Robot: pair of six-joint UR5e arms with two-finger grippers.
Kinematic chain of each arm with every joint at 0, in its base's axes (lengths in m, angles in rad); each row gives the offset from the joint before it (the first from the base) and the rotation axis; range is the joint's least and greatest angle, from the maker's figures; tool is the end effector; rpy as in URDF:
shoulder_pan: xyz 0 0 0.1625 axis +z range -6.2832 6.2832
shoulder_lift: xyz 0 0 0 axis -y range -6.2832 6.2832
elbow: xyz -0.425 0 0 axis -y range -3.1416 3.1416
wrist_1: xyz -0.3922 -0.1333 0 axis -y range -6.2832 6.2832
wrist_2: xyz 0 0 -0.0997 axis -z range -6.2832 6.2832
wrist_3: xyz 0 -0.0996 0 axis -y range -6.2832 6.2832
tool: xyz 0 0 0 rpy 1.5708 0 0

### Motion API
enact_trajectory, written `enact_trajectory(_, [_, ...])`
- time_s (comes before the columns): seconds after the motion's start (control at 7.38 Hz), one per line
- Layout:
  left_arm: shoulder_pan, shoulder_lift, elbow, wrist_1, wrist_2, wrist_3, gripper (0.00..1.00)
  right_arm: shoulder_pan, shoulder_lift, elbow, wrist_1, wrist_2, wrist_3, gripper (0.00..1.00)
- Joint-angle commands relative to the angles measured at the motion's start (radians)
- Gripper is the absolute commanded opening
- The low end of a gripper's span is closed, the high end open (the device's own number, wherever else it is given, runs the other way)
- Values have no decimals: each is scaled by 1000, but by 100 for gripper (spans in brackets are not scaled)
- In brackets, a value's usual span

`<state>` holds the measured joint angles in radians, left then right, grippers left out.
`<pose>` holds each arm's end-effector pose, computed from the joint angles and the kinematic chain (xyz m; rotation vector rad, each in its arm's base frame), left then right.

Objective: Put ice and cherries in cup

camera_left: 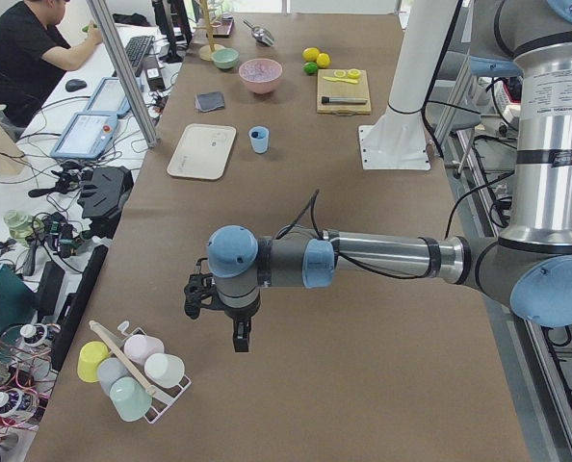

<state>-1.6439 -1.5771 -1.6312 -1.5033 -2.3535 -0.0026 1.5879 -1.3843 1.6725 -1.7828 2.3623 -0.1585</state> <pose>-0.0989 -0.4877 0.6320 0.0268 0.7824 -0.0721 0.0720 -0.5584 0.5309 0.1414 -0.7826 -0.1640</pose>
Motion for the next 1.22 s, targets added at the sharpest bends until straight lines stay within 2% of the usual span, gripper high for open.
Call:
enact_trajectory(0.0, [-4, -20, 30, -15, 2, 1, 98, 0, -1, 1, 0, 0, -1, 100])
enact_trajectory(0.27, [-4, -1, 24, -122, 2, 1, 98, 1, 1, 3, 0, 0, -1, 100])
enact_trajectory(1.08, [-5, 25, -53, -71, -6, 1, 98, 1, -4, 7, -1, 0, -1, 100])
